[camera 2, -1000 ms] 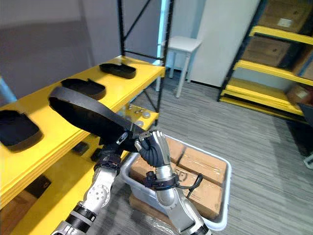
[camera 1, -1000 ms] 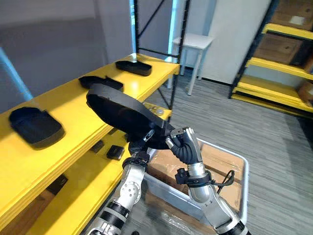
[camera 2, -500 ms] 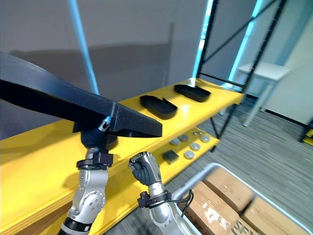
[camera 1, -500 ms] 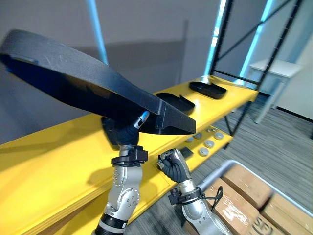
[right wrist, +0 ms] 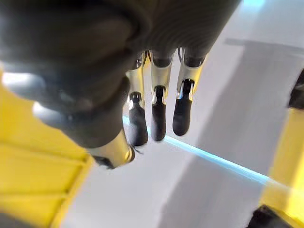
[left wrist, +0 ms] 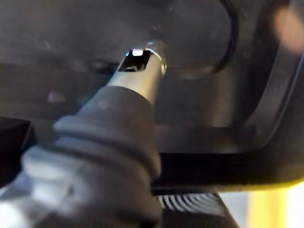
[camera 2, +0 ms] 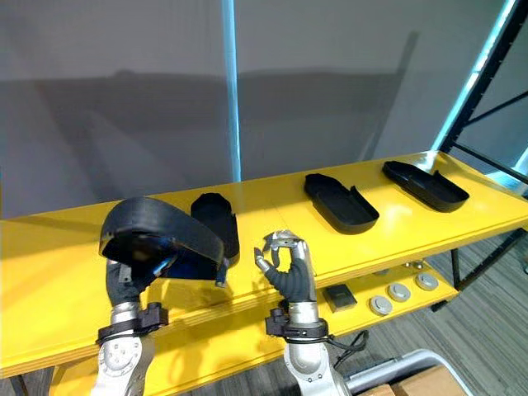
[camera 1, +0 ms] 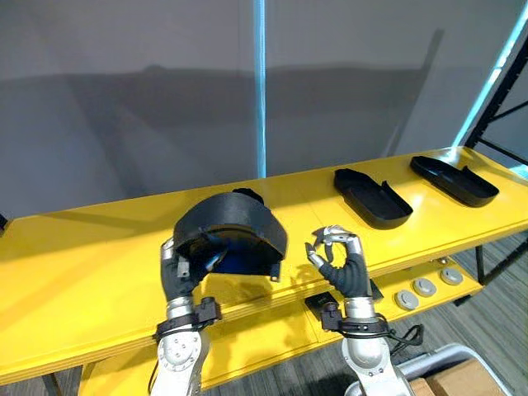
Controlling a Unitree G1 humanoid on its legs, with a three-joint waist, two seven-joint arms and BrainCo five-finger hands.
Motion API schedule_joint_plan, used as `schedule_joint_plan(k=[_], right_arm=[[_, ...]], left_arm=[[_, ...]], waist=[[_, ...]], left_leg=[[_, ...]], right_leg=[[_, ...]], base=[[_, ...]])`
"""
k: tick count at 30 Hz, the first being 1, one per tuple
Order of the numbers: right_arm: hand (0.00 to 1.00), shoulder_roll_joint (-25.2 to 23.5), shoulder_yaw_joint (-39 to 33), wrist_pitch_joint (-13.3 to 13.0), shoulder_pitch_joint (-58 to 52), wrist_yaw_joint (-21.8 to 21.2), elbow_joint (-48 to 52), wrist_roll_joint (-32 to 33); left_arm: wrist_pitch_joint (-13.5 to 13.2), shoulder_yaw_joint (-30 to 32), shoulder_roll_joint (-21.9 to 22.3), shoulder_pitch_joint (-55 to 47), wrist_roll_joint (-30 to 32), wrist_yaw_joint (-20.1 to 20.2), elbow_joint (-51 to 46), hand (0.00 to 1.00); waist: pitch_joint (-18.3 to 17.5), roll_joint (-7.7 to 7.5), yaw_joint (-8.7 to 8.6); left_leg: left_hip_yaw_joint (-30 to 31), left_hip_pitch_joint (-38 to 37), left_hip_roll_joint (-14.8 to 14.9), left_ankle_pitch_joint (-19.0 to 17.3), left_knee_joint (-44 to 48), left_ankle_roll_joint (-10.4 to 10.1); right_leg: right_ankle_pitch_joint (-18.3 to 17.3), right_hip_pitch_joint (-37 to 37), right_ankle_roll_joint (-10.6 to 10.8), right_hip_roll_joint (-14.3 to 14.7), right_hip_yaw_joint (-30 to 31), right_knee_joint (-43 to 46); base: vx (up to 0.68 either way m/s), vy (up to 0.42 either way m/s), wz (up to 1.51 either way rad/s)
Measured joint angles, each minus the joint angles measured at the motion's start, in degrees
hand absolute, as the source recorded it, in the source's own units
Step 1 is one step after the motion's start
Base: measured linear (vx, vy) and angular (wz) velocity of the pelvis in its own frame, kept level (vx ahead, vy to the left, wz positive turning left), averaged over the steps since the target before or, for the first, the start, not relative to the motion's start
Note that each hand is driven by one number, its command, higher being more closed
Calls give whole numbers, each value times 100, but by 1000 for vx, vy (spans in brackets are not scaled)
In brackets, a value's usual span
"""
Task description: Walk over and take plastic housings, then place them on the shelf
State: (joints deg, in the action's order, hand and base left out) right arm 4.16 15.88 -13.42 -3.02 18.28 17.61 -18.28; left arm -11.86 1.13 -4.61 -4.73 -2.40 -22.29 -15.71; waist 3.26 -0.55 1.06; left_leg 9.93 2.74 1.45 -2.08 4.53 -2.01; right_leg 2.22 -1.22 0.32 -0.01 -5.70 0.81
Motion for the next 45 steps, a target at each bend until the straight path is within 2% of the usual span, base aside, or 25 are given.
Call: schedule_joint_plan(k=[3, 6, 9, 11, 13, 14, 15, 16, 17, 18, 19, 20, 22, 23, 24, 28, 29, 31, 32, 34, 35, 36, 39, 42, 45], right_arm=[[0, 1, 34, 0, -425, -453, -24, 583], [0, 7, 141, 0, -596, -773, -49, 863], [0, 4, 259, 0, -611, -931, -59, 990], [0, 6, 336, -1, -616, -986, -60, 1129], [0, 5, 262, -8, -695, -996, -63, 1330], [0, -4, 208, -11, -716, -1007, -63, 1341], [0, -6, 49, -26, -755, -1008, -51, 1342], [0, 14, -348, -28, -754, -997, -139, 1343], [0, 36, -490, -24, -738, -992, -212, 1343], [0, 109, -698, 1, -696, -990, -360, 1343], [0, 164, -802, 19, -728, -987, -438, 1344], [0, 167, -809, 20, -742, -985, -466, 1345], [0, 150, -766, 33, -757, -986, -530, 1346], [0, 150, -729, 44, -763, -983, -561, 1347], [0, 155, -649, 80, -769, -981, -641, 1347], [0, 116, -628, 178, -879, -987, -808, 1343], [0, 65, -621, 244, -878, -987, -809, 1330], [0, 31, -527, 351, -878, -988, -825, 1321], [0, 28, -357, 364, -878, -994, -909, 1321], [0, 22, -64, 402, -934, -1041, -1047, 1321], [0, 48, 120, 404, -1002, -1082, -1046, 1321], [0, 102, 250, 404, -1055, -1121, -1047, 1321], [0, 194, 382, 416, -1132, -1162, -1056, 1321], [0, 318, 455, 430, -1183, -1179, -1116, 1321], [0, 404, 460, 384, -1271, -1200, -1003, 1322]], left_arm=[[107, 526, -1, 4, 151, -244, 3, 100], [160, 931, -18, 11, 149, -407, 63, 100], [253, 1269, -79, 57, 133, -585, 214, 100], [271, 1403, -191, 101, 48, -669, 296, 100], [367, 1468, -384, 445, -83, -732, 540, 100], [371, 1485, -431, 543, -96, -734, 604, 100], [367, 1489, -497, 765, -160, -726, 752, 100], [364, 1495, -623, 1217, -392, -666, 1164, 100], [364, 1502, -706, 1332, -492, -636, 1322, 100], [362, 1538, -956, 1372, -824, -527, 1583, 100], [361, 1530, -1328, 1371, -1343, -326, 1898, 100], [361, 1512, -1558, 1383, -1607, -221, 2104, 100], [376, 1196, -2562, 1645, -2636, 83, 2859, 100], [384, 1114, -2763, 1718, -2884, 155, 2997, 100], [401, 996, -3065, 1802, -3322, 272, 3108, 100], [355, 504, -3453, 2148, -4191, 716, 3096, 100], [360, 315, -3523, 2293, -4323, 836, 3097, 100], [378, 100, -3577, 2371, -4440, 967, 3096, 100], [410, -82, -3671, 2458, -4509, 1054, 3135, 100], [462, -567, -3873, 2731, -4768, 1171, 3414, 100], [543, -858, -3938, 2940, -4986, 1276, 3628, 100], [610, -1098, -3948, 3136, -5188, 1366, 3811, 100], [694, -1417, -3984, 3467, -5617, 1456, 3945, 100], [705, -1589, -4041, 3523, -5890, 1483, 3987, 100], [861, -1963, -4244, 3545, -5946, 1453, 4139, 100]], waist=[[1, 1, 121], [-7, -8, 132], [-33, -18, 131], [-54, -43, 123], [-103, -95, 26], [-126, -94, -41], [-153, -104, -137], [-146, -107, -179], [-137, -93, -157], [-118, -24, -154], [-134, -46, -161], [-147, -68, -180], [-125, -149, -221], [-123, -154, -212], [-124, -175, -179], [-129, -171, -164], [-123, -161, -165], [-96, -95, -197], [-88, -88, -302], [-79, -79, -415], [-66, -59, -487], [-35, -3, -588], [30, 102, -624], [41, 130, -636], [45, 137, -663]], left_leg=[[233, -7, -35, 33, -82, -6], [409, -72, -101, 147, -295, 28], [439, -186, -134, 299, -587, 80], [469, -181, -151, 353, -647, 43], [613, 5, -219, 398, -706, 56], [394, 70, -139, 392, -805, 66], [-93, 163, -44, 441, -937, 143], [-1321, 461, 231, 451, -764, 160], [-1686, 512, 341, 457, -701, 159], [-2096, 511, 500, 735, -602, 169], [-2068, 538, 455, 849, -499, -14], [-1995, 557, 406, 843, -468, -22], [-1818, 586, 208, 817, -414, -39], [-1788, 568, 166, 806, -402, -36], [-1777, 503, 83, 734, -348, -61], [-1871, 357, -178, 541, -217, -97], [-1980, 378, -261, 479, -200, -6], [-2197, 364, -329, 403, -292, 100], [-2280, 376, -346, 398, -334, 135], [-2286, 367, -338, 403, -406, 127], [-2289, 357, -345, 427, -418, 97], [-2259, 342, -349, 474, -414, 135], [-2255, 357, -302, 619, -542, 343], [-2266, 383, -266, 666, -719, 343], [-2249, 387, -251, 695, -820, 349]], right_leg=[[-35, 93, 25, -25, -154, -59], [-90, 134, 30, -98, -281, -54], [-121, 131, 36, -153, -302, -49], [-128, 118, 35, -173, -336, -48], [-173, 81, 42, -274, -744, -35], [-172, 55, 41, -314, -944, -49], [-169, -1, 40, -394, -1220, -56], [-170, -133, 40, -567, -1528, 0], [-173, -167, 44, -605, -1571, 35], [-207, -163, 88, -616, -1586, 121], [-266, -168, 163, -705, -1572, 228], [-278, -182, 178, -762, -1531, 271], [-364, -189, 319, -965, -1530, 390], [-365, -186, 322, -997, -1524, 396], [-396, -156, 427, -1096, -1477, 419], [-463, -107, 598, -1394, -1231, 578], [-445, -262, 561, -1501, -1110, 731], [-513, -526, 213, -1623, -1077, 1069], [-545, -722, 207, -1648, -1053, 1342], [-675, -934, 407, -1233, -549, 1610], [-768, -950, 446, -929, -259, 1536], [-744, -866, 321, -793, -111, 1350], [-472, -692, 303, -670, -119, 781], [-339, -656, 296, -575, -109, 452], [-339, -673, 292, -531, -112, 396]], base=[[52, -18, 40], [4, 2, 34], [-9, 5, 10], [-11, 7, 15], [-19, -1, 77], [-15, -15, 117], [-2, 10, 148], [6, 40, 133], [33, 108, 94], [41, 156, 28], [52, 172, 20], [54, 203, 27], [30, 190, 30], [-59, 186, 13], [-72, 146, 1], [-73, 167, -14], [-78, 188, -46], [-48, 192, -54], [-3, 141, -38], [13, 67, -24], [27, -9, -3], [53, 4, 1], [56, 22, -7], [65, 6, -6], [65, -7, 0]])
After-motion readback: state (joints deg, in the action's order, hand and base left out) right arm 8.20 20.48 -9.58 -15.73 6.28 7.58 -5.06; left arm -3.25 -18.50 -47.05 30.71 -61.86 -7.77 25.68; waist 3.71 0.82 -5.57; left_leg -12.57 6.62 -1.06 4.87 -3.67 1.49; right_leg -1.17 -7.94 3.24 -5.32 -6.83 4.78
